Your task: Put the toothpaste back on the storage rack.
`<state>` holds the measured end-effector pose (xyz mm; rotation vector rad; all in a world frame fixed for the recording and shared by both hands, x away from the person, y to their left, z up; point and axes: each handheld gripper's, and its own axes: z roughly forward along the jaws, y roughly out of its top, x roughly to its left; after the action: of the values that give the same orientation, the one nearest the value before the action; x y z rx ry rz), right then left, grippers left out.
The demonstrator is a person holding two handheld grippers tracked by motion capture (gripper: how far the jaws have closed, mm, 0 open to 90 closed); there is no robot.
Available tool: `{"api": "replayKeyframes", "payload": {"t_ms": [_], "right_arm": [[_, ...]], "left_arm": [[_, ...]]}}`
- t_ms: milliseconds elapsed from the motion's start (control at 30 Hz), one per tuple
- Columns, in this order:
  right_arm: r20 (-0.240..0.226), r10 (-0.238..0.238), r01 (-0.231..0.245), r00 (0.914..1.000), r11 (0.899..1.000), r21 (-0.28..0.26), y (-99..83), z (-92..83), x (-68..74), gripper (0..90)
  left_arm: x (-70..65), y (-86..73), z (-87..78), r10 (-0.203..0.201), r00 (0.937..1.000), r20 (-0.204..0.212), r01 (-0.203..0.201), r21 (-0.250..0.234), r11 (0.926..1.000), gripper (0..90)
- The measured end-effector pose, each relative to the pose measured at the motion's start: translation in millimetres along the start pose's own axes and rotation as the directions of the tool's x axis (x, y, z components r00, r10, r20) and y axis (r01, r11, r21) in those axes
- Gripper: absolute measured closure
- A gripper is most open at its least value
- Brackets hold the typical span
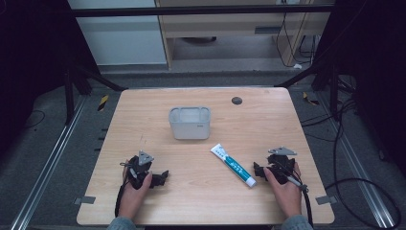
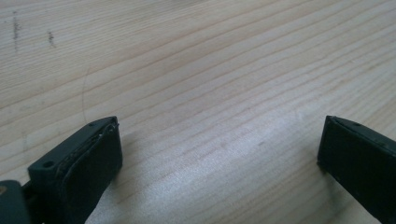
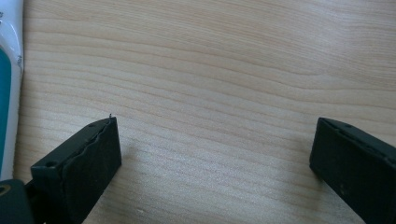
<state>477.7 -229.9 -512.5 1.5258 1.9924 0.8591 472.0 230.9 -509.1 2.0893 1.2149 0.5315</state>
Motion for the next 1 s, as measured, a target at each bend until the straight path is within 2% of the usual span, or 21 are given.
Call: {"api": "replayKeyframes", "payload": {"t_ms": [100, 400, 433, 500, 533, 600, 667, 767, 867, 933, 1000], "right_arm": [[-0.016, -0.010, 0.010, 0.9998, 1.000, 0.003, 2.1, 2.2, -1.7, 1.1], [-0.034, -0.007, 0.007, 0.9994, 1.000, -0.001, 5.8, 5.8, -3.8, 0.7], [-0.042, -0.009, 0.009, 0.9991, 1.000, -0.002, 6.4, 6.3, -5.0, 2.5], [-0.026, -0.023, 0.023, 0.9994, 1.000, 0.001, 8.5, 4.6, -7.0, 13.9], [-0.038, -0.019, 0.019, 0.9991, 1.000, 0.000, 10.4, 2.6, -7.7, 15.7], [-0.036, -0.072, 0.072, 0.9968, 0.997, -0.005, 15.2, -4.0, -5.1, 14.6], [-0.058, -0.127, 0.126, 0.9902, 0.992, -0.017, 21.2, -12.3, -0.1, 13.3], [-0.129, -0.174, 0.171, 0.9763, 0.985, -0.038, 29.4, -26.2, 9.9, 11.2], [-0.165, -0.203, 0.201, 0.9652, 0.979, -0.029, 36.4, -35.7, 19.8, 13.3], [-0.193, -0.238, 0.242, 0.9520, 0.970, -0.001, 42.7, -40.4, 27.8, 18.4], [-0.224, -0.253, 0.263, 0.9412, 0.965, 0.017, 47.3, -43.8, 33.9, 22.6]], "left_arm": [[-0.7, 1.3, 1.2, -0.016, 0.9997, -0.016, 0.016, 0.001, 0.9999, 0.0], [-1.1, 1.3, 1.1, -0.019, 0.9996, -0.020, 0.019, 0.001, 0.9998, 0.0], [-1.3, 1.2, 1.0, -0.022, 0.9995, -0.021, 0.022, 0.001, 0.9998, 0.0], [-1.3, 1.2, 1.0, -0.022, 0.9995, -0.021, 0.022, 0.001, 0.9997, 0.0], [-1.3, 1.3, 1.0, -0.023, 0.9995, -0.021, 0.023, 0.001, 0.9997, 0.0], [-1.2, 2.0, 1.6, -0.029, 0.9991, -0.029, 0.030, 0.002, 0.9996, 0.0], [-0.2, 3.3, 3.1, -0.035, 0.9987, -0.036, 0.035, 0.001, 0.9994, 0.0], [-0.5, 3.0, 2.8, -0.039, 0.9984, -0.041, 0.039, 0.000, 0.9992, 0.0], [-0.8, 1.6, 1.2, -0.042, 0.9982, -0.044, 0.042, 0.001, 0.9991, 0.0], [-1.0, 0.7, 0.3, -0.046, 0.9978, -0.048, 0.046, 0.002, 0.9990, 0.0], [-1.2, 0.0, -0.4, -0.048, 0.9975, -0.051, 0.048, 0.002, 0.9989, 0.0]]}}
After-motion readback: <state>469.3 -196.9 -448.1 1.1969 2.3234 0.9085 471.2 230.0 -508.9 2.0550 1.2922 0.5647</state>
